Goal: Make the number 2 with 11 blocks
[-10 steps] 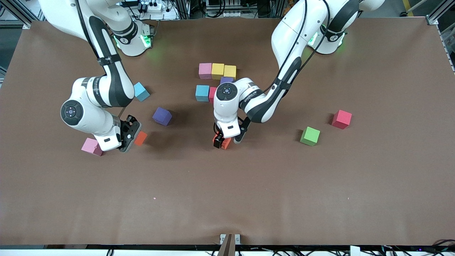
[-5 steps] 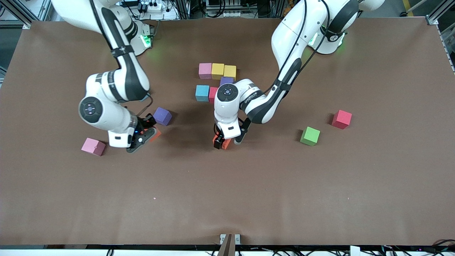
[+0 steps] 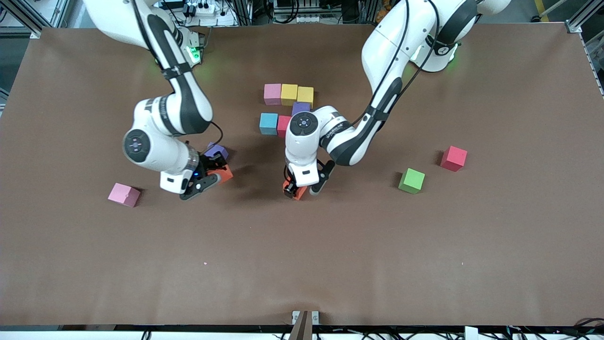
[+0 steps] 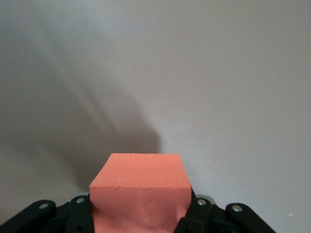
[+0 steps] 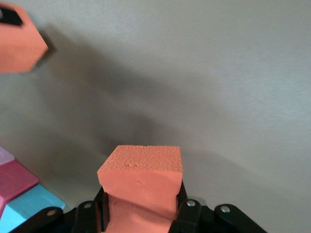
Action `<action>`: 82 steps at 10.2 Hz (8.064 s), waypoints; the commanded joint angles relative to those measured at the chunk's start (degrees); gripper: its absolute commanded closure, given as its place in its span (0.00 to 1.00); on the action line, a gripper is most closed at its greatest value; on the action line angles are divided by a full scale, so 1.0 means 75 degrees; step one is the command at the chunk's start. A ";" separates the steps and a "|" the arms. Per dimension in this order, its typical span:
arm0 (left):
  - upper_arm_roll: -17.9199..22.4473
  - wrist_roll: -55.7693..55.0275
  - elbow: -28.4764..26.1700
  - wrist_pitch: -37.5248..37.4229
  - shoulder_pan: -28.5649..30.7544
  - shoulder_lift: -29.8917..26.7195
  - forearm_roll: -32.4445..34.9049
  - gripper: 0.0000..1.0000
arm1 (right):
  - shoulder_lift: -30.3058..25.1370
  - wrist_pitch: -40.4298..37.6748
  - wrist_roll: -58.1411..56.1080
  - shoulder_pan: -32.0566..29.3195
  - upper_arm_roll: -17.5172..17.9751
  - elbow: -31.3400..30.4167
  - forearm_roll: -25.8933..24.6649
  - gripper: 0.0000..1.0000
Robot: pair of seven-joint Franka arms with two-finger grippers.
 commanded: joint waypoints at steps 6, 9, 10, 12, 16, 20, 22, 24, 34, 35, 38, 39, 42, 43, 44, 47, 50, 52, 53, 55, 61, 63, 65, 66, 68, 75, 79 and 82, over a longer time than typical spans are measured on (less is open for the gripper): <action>-0.0868 0.3227 -0.0123 -0.1132 0.0790 -0.0388 -0.0632 0.75 | 0.0018 0.0540 0.3261 0.1094 -0.0065 -0.0224 0.0129 0.72; -0.1569 0.4141 -0.0123 -0.1869 0.1596 -0.0506 -0.0609 0.73 | 0.0030 0.1732 0.3524 0.1480 -0.0053 -0.0913 0.0513 0.72; -0.1676 0.4305 -0.0134 -0.2070 0.1727 -0.0564 -0.0609 0.73 | 0.0053 0.1945 0.3559 0.1680 -0.0053 -0.1043 0.0945 0.72; -0.1677 0.4319 -0.0146 -0.2165 0.1728 -0.0565 -0.0586 0.73 | 0.0042 0.1948 0.4398 0.1892 -0.0053 -0.1044 0.1090 0.72; -0.1677 0.4319 -0.0158 -0.2177 0.1716 -0.0565 -0.0586 0.72 | 0.0287 0.2298 0.5479 0.2535 -0.0076 -0.1102 0.1090 0.72; -0.1677 0.4447 -0.0170 -0.2282 0.1716 -0.0576 -0.0586 0.71 | 0.0370 0.2381 0.5599 0.2701 -0.0100 -0.1254 0.1078 0.72; -0.1724 0.4506 -0.0170 -0.2329 0.1740 -0.0576 -0.0586 0.71 | 0.0288 0.2381 0.5587 0.2725 -0.0123 -0.1442 0.1055 0.72; -0.1724 0.4506 -0.0170 -0.2329 0.1740 -0.0576 -0.0586 0.71 | 0.0183 0.2370 0.5599 0.2760 -0.0123 -0.1536 0.1055 0.72; -0.1736 0.4506 -0.0170 -0.2329 0.1728 -0.0576 -0.0586 0.71 | -0.0064 0.2194 0.5939 0.3041 -0.0182 -0.1724 0.0903 0.72; -0.1736 0.4506 -0.0170 -0.2329 0.1728 -0.0576 -0.0586 0.71 | -0.0075 0.2182 0.5939 0.3053 -0.0275 -0.1724 0.0879 0.72; -0.1736 0.4506 -0.0170 -0.2329 0.1728 -0.0576 -0.0586 0.71 | -0.0263 0.2077 0.5939 0.3053 -0.0311 -0.1829 0.0879 0.72; -0.1736 0.4506 -0.0170 -0.2329 0.1728 -0.0576 -0.0586 0.71 | -0.0263 0.2077 0.5939 0.3064 -0.0311 -0.1829 0.0879 0.72; -0.1736 0.4506 -0.0170 -0.2329 0.1716 -0.0576 -0.0586 0.71 | -0.0263 0.2077 0.5950 0.3088 -0.0311 -0.1899 0.0879 0.72; -0.1736 0.4506 -0.0170 -0.2329 0.1716 -0.0576 -0.0586 0.71 | -0.0263 0.2088 0.5962 0.3099 -0.0311 -0.1946 0.0879 0.72; -0.1736 0.4506 -0.0170 -0.2329 0.1716 -0.0576 -0.0586 0.71 | -0.0251 0.2100 0.5974 0.3158 -0.0311 -0.1946 0.0879 0.72; -0.1736 0.4506 -0.0170 -0.2329 0.1705 -0.0576 -0.0586 0.71 | -0.0263 0.2088 0.5986 0.3158 -0.0311 -0.1935 0.0879 0.72; -0.1736 0.4483 -0.0170 -0.2329 0.1693 -0.0576 -0.0597 0.71 | -0.0228 0.2088 0.5986 0.3146 -0.0311 -0.1935 0.0879 0.51; -0.1736 0.4483 -0.0170 -0.2329 0.1693 -0.0576 -0.0597 0.71 | -0.0216 0.2088 0.5974 0.3135 -0.0322 -0.1935 0.0879 0.25; -0.1736 0.4483 -0.0170 -0.2329 0.1693 -0.0576 -0.0597 0.71 | -0.0216 0.2077 0.5974 0.3123 -0.0322 -0.1935 0.0879 0.14; -0.1736 0.4483 -0.0170 -0.2329 0.1693 -0.0576 -0.0597 0.71 | -0.0275 0.1972 0.5962 0.3123 -0.0462 -0.1911 0.0879 0.00; -0.1654 0.4612 -0.0135 -0.2038 0.0956 -0.0389 -0.0154 0.71 | -0.0509 0.1316 0.5368 0.3076 -0.1445 -0.1187 -0.0548 0.00; -0.1642 0.4647 -0.0123 -0.1605 0.0581 -0.0284 0.0267 0.71 | -0.0718 0.0556 0.3839 0.3088 -0.2333 -0.0834 -0.0738 0.00; -0.1607 0.4647 -0.0088 -0.1102 0.0358 -0.0050 0.0830 0.71 | -0.1280 0.0542 0.2999 0.3146 -0.3014 -0.0903 -0.1621 0.00; -0.1526 0.4693 -0.0041 -0.0751 0.0299 0.0032 0.0890 0.71 | -0.1445 0.0460 0.2974 0.3088 -0.3099 -0.0892 -0.2336 0.00; -0.1117 0.4788 0.0087 -0.0455 -0.0063 0.0056 0.0879 0.71 | -0.1541 -0.0612 0.2660 0.3064 -0.3542 -0.0334 -0.2799 0.00; -0.0752 0.4799 0.0884 -0.0127 -0.0849 0.0560 0.0879 0.71 | -0.1470 -0.1919 0.1615 0.2424 -0.3934 0.1263 -0.2731 0.00; -0.0728 0.4893 0.0920 0.0014 -0.0944 0.0666 0.0879 0.71 | -0.1692 -0.1862 0.1603 -0.2456 0.0676 0.1009 -0.2918 0.00; -0.0751 0.5172 0.0920 0.0003 -0.0874 0.0642 0.0821 0.71 | -0.1623 -0.1220 0.1335 -0.5085 0.2872 0.0552 -0.3418 0.00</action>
